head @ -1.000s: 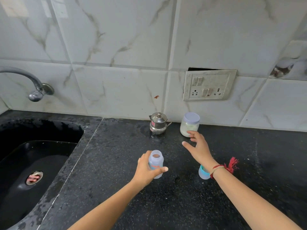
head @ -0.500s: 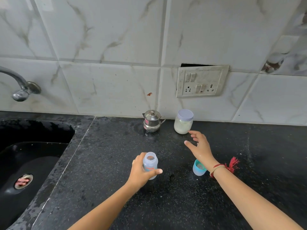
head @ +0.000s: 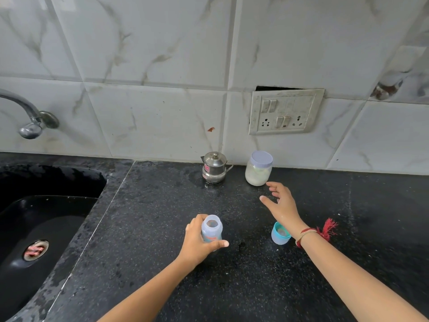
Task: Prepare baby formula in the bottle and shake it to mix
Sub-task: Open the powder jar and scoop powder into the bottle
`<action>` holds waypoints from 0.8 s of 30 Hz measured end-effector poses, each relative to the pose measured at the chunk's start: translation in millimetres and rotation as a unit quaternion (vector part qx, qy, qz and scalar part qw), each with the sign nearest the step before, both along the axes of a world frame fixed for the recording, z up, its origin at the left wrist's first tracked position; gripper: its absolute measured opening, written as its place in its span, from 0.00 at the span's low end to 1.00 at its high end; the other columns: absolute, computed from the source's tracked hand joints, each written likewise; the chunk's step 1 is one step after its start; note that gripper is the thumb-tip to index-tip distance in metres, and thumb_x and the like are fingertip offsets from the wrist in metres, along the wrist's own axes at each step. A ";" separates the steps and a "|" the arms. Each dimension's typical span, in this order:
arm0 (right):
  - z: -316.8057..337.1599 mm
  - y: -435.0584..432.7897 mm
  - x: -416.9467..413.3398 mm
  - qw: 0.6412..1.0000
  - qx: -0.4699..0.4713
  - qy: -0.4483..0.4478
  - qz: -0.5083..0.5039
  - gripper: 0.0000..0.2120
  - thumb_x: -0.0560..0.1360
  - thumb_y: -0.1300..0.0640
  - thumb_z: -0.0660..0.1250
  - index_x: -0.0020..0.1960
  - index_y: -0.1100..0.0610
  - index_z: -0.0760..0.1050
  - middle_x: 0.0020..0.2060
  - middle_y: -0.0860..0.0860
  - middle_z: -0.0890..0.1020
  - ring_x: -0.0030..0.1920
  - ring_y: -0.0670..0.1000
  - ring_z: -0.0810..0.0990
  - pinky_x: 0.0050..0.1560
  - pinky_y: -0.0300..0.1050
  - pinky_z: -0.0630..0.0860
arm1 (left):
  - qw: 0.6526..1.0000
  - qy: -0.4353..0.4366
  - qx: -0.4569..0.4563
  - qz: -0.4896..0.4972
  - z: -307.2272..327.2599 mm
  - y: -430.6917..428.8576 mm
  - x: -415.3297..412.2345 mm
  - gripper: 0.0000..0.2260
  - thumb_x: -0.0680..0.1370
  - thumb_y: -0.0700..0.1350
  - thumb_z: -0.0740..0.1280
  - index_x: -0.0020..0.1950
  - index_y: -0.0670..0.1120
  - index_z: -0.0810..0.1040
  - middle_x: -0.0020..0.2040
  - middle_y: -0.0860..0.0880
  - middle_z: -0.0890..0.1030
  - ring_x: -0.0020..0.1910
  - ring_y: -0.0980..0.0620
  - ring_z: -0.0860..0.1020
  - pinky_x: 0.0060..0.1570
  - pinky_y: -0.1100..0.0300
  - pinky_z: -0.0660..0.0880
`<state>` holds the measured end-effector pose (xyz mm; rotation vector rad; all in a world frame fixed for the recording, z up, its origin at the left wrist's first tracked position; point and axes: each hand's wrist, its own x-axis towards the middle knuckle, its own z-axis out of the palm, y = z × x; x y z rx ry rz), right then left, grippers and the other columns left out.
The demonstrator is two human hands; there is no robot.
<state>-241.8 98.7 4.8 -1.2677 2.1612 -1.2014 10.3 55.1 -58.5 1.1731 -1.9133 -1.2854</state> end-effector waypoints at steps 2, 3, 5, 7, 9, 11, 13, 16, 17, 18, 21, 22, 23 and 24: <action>1.8 -2.9 -3.0 1.000 0.001 0.006 0.007 0.21 0.74 0.56 0.69 0.65 0.49 0.68 0.63 0.52 0.70 0.58 0.46 0.71 0.58 0.40 0.68 | 1.000 -0.013 -0.006 0.004 -1.0 2.0 2.3 0.40 0.51 0.70 0.76 0.58 0.60 0.67 0.57 0.60 0.71 0.61 0.54 0.67 0.62 0.51 0.69; 3.6 -5.5 -5.5 1.000 0.001 0.008 0.009 0.21 0.74 0.55 0.69 0.65 0.49 0.68 0.63 0.52 0.70 0.59 0.47 0.71 0.57 0.40 0.68 | 1.000 -0.015 -0.010 0.004 -1.7 3.1 3.7 0.45 0.50 0.72 0.76 0.62 0.61 0.65 0.60 0.61 0.69 0.62 0.55 0.65 0.64 0.50 0.67; 9.3 -13.7 -13.8 1.000 0.001 0.016 0.008 0.23 0.73 0.54 0.70 0.66 0.50 0.67 0.63 0.53 0.70 0.58 0.47 0.70 0.58 0.41 0.68 | 1.000 -0.006 -0.011 -0.001 -2.4 4.4 6.8 0.54 0.48 0.73 0.76 0.70 0.60 0.59 0.66 0.61 0.66 0.66 0.56 0.61 0.69 0.49 0.62; 18.0 -27.2 -25.7 0.999 0.009 0.033 0.003 0.26 0.72 0.53 0.72 0.67 0.52 0.67 0.62 0.54 0.69 0.60 0.50 0.71 0.59 0.43 0.68 | 1.000 0.011 -0.010 -0.005 0.8 3.9 10.3 0.58 0.48 0.73 0.75 0.72 0.61 0.54 0.71 0.58 0.61 0.71 0.55 0.57 0.71 0.48 0.59; 27.8 -45.9 -39.9 0.997 0.035 0.068 0.001 0.31 0.69 0.50 0.74 0.68 0.54 0.65 0.63 0.56 0.69 0.63 0.56 0.70 0.63 0.48 0.67 | 1.000 0.021 -0.021 -0.006 6.3 1.4 13.5 0.56 0.49 0.74 0.75 0.71 0.65 0.52 0.73 0.56 0.59 0.74 0.53 0.54 0.72 0.47 0.57; 37.3 -67.4 -52.1 0.989 0.083 0.121 0.006 0.37 0.68 0.46 0.74 0.71 0.54 0.62 0.65 0.58 0.68 0.66 0.59 0.67 0.65 0.52 0.65 | 0.999 0.023 -0.037 -0.005 11.4 -1.9 16.2 0.55 0.49 0.74 0.75 0.70 0.66 0.53 0.73 0.58 0.58 0.76 0.51 0.52 0.73 0.46 0.55; 43.8 -88.5 -59.6 0.976 0.129 0.174 0.020 0.42 0.67 0.42 0.74 0.73 0.54 0.58 0.67 0.59 0.66 0.67 0.61 0.65 0.66 0.54 0.64 | 0.998 0.027 -0.053 -0.006 16.2 -4.8 18.8 0.54 0.48 0.75 0.74 0.69 0.67 0.54 0.71 0.65 0.57 0.77 0.55 0.48 0.74 0.48 0.52; 45.3 -114.8 -63.8 0.958 0.186 0.215 0.036 0.47 0.66 0.39 0.73 0.75 0.53 0.53 0.70 0.59 0.63 0.68 0.63 0.63 0.64 0.57 0.65 | 0.997 0.036 -0.067 -0.005 23.1 -8.8 21.4 0.52 0.50 0.72 0.76 0.69 0.69 0.54 0.68 0.75 0.51 0.74 0.68 0.43 0.72 0.52 0.49; 44.1 -121.5 -64.2 0.954 0.204 0.217 0.040 0.48 0.66 0.38 0.73 0.75 0.52 0.52 0.70 0.59 0.62 0.68 0.63 0.63 0.64 0.57 0.66 | 0.997 0.038 -0.071 -0.003 24.8 -10.1 22.4 0.52 0.51 0.71 0.76 0.69 0.69 0.54 0.68 0.77 0.51 0.73 0.71 0.42 0.72 0.53 0.49; 42.5 -127.3 -64.5 0.950 0.219 0.218 0.045 0.48 0.65 0.38 0.72 0.76 0.52 0.51 0.70 0.59 0.62 0.68 0.63 0.63 0.63 0.57 0.67 | 0.996 0.038 -0.075 0.001 26.5 -11.4 23.3 0.52 0.51 0.70 0.77 0.70 0.68 0.55 0.68 0.78 0.51 0.72 0.74 0.41 0.71 0.53 0.49; 35.5 -140.4 -64.8 0.942 0.248 0.222 0.049 0.48 0.66 0.38 0.72 0.75 0.52 0.50 0.70 0.59 0.62 0.68 0.63 0.63 0.63 0.56 0.68 | 0.996 0.037 -0.082 0.015 30.9 -14.3 27.3 0.51 0.52 0.69 0.77 0.70 0.66 0.56 0.65 0.83 0.50 0.71 0.76 0.41 0.70 0.54 0.50; 33.1 -143.6 -64.5 0.942 0.248 0.220 0.044 0.46 0.67 0.39 0.72 0.75 0.53 0.51 0.69 0.60 0.62 0.67 0.63 0.64 0.63 0.56 0.68 | 0.996 0.037 -0.081 0.022 32.1 -15.0 28.9 0.51 0.52 0.70 0.76 0.70 0.67 0.56 0.65 0.83 0.50 0.71 0.76 0.42 0.70 0.54 0.50; 30.8 -145.8 -64.0 0.944 0.243 0.218 0.037 0.44 0.67 0.41 0.72 0.74 0.53 0.53 0.68 0.60 0.63 0.66 0.63 0.65 0.62 0.56 0.69 | 0.996 0.037 -0.081 0.029 33.1 -15.6 30.2 0.50 0.52 0.70 0.76 0.70 0.67 0.57 0.65 0.83 0.50 0.71 0.76 0.42 0.71 0.54 0.50; 29.0 -147.2 -63.8 0.946 0.235 0.221 0.028 0.43 0.68 0.42 0.73 0.73 0.54 0.55 0.67 0.60 0.64 0.65 0.63 0.66 0.62 0.55 0.69 | 0.995 0.036 -0.082 0.036 33.7 -16.1 31.4 0.49 0.53 0.71 0.75 0.70 0.68 0.57 0.66 0.81 0.50 0.71 0.75 0.42 0.71 0.54 0.50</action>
